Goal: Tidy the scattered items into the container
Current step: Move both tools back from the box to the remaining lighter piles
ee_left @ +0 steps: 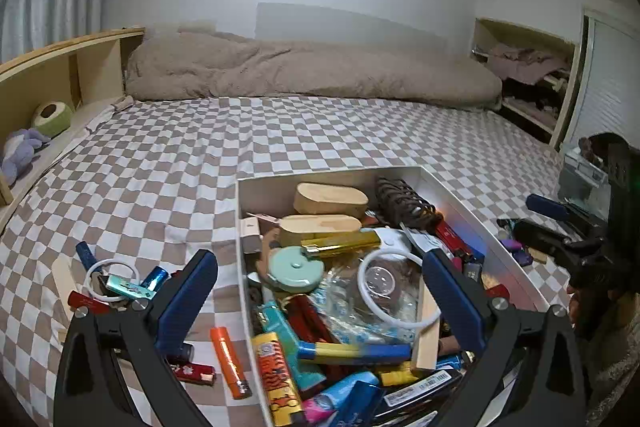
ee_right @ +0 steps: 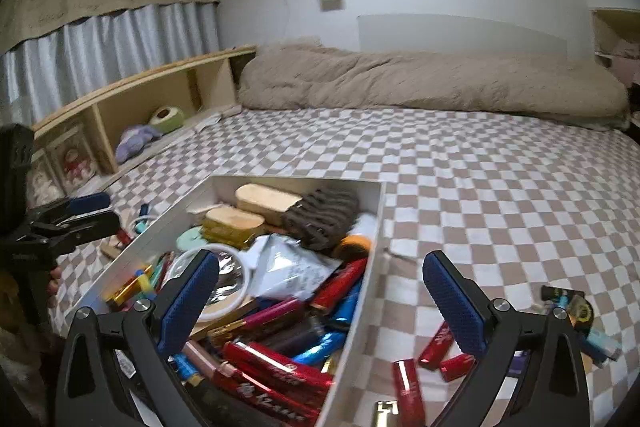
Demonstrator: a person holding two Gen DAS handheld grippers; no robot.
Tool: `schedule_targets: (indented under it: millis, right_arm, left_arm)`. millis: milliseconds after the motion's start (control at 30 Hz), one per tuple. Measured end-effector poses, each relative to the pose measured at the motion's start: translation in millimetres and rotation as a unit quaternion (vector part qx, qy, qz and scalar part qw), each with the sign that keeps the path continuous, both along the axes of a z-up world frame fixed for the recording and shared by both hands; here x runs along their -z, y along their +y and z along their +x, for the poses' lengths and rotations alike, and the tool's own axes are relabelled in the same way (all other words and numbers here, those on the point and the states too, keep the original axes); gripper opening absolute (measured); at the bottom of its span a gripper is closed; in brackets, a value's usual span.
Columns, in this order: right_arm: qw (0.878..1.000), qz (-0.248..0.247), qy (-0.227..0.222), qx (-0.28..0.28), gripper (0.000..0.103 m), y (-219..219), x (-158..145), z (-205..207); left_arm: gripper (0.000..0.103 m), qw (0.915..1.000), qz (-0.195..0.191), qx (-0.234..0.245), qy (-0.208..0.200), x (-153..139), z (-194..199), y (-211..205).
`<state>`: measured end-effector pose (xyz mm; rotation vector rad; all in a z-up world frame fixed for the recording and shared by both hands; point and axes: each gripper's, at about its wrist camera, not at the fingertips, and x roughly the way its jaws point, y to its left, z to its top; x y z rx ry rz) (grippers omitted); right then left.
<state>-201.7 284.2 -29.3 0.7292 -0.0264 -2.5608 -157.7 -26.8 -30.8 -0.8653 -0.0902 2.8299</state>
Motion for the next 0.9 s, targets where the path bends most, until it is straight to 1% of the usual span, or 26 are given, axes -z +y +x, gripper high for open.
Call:
schedule_targets:
  millis: [200, 467, 767, 900]
  right_arm:
    - [0.999, -0.016, 0.005, 0.035, 0.103, 25, -4, -5]
    - [0.997, -0.01, 0.005, 0.079, 0.103, 55, 0, -10]
    - [0.991, -0.002, -0.021, 0.129, 0.103, 91, 19, -18]
    - [0.988, -0.001, -0.039, 0.148, 0.103, 101, 29, -24]
  left_arm:
    - [0.103, 0.9997, 0.001, -0.025, 0.007, -3, 1, -19]
    - [0.103, 0.9984, -0.001, -0.055, 0.011, -2, 2, -46]
    - [0.103, 0.9955, -0.002, -0.095, 0.003, 8, 3, -83]
    - [0.103, 0.9941, -0.002, -0.107, -0.017, 19, 1, -96]
